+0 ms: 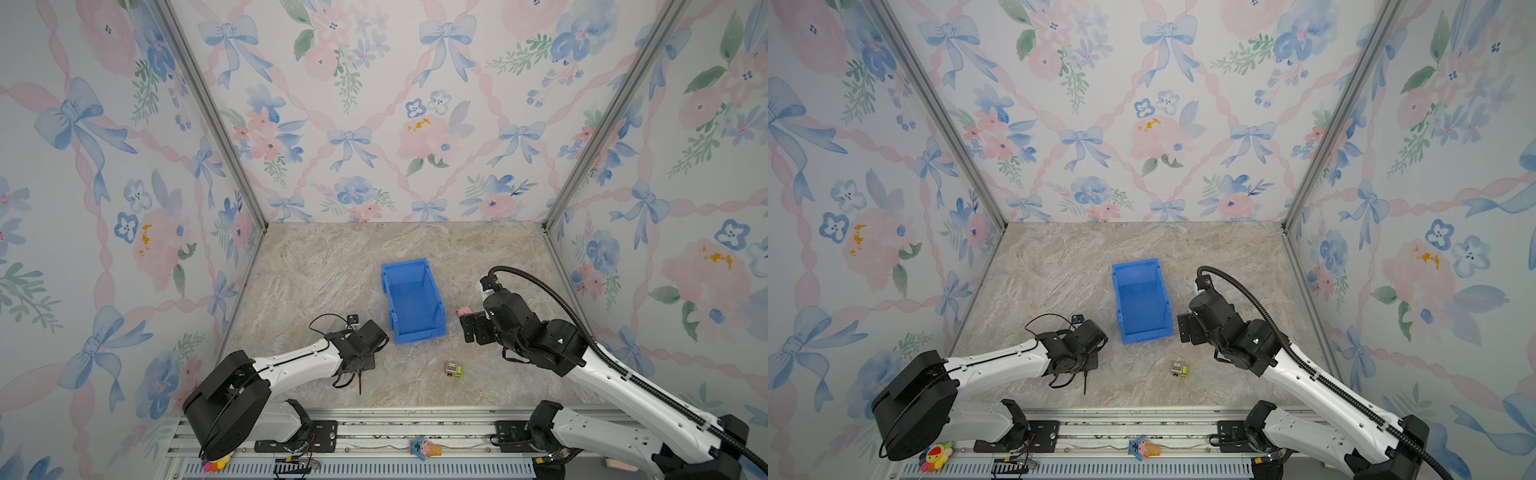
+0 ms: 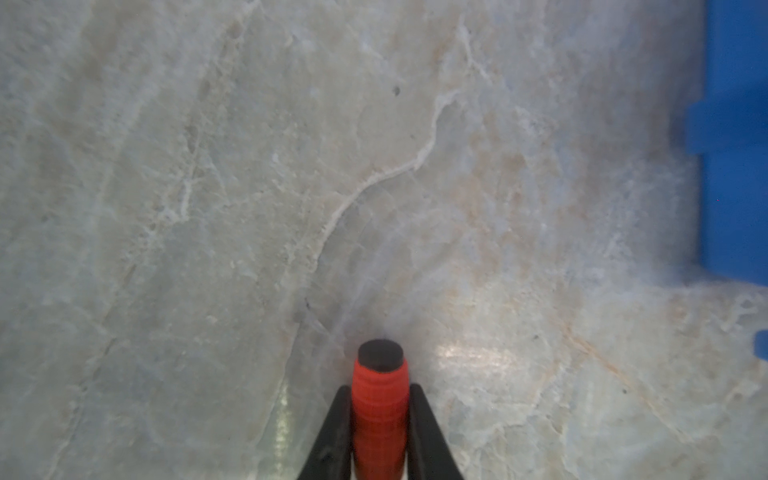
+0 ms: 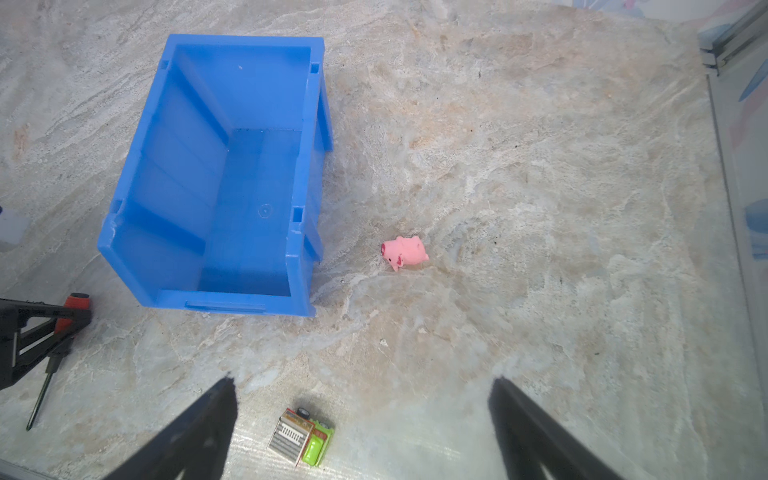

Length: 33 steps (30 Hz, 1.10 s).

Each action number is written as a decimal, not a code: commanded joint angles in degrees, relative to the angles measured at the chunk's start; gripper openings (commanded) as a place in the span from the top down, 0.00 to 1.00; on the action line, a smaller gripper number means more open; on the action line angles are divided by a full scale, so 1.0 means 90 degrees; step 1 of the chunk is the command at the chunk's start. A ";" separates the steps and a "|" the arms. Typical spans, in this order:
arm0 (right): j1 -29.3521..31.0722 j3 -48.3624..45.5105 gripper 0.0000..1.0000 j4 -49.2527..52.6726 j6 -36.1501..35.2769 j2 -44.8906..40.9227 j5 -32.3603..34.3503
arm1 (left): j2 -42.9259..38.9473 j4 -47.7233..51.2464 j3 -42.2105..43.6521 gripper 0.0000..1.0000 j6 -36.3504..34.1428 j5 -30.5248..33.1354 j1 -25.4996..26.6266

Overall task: Put the screwdriver in the bin
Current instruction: 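Close the left gripper on the screwdriver's red handle and lift it, then carry the screwdriver with the left gripper over the blue bin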

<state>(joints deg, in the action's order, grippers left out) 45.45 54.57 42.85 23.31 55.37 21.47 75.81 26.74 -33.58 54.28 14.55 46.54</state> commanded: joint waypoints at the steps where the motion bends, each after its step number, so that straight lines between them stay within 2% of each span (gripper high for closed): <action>1: -0.0139 -0.0151 0.03 0.0159 -0.0176 -0.0194 -0.0027 | 0.0007 0.0167 -0.0118 0.85 0.0150 -0.0177 0.0108; 8: -0.0446 -0.0382 0.03 0.0141 -0.0305 -0.0858 -0.0087 | -0.0022 0.0670 -0.0878 0.89 0.0243 0.0300 0.0357; 13: -0.0909 -0.0499 0.03 0.0037 -0.0382 -0.1075 -0.0602 | -0.0006 0.0811 -0.1454 0.91 0.0430 0.0455 0.0576; 21: -0.1297 -0.0530 0.03 0.0162 -0.0512 -0.1420 -0.1026 | 0.0302 0.1219 -0.3263 0.90 0.0251 0.0621 0.0854; 27: -0.1359 -0.0871 0.03 -0.0022 -0.0130 -0.1793 -0.1032 | 0.1184 0.1394 -0.4898 0.87 -0.0170 0.0739 0.0717; 33: -0.1369 -0.0989 0.03 0.0160 0.0122 -0.2244 -0.0762 | 0.2299 0.1374 -0.6054 0.88 -0.0128 0.0685 0.0242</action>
<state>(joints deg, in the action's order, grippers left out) 33.69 46.13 42.92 22.52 36.82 13.06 92.40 37.47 -84.49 54.46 19.73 50.46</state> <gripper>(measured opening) 0.967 0.155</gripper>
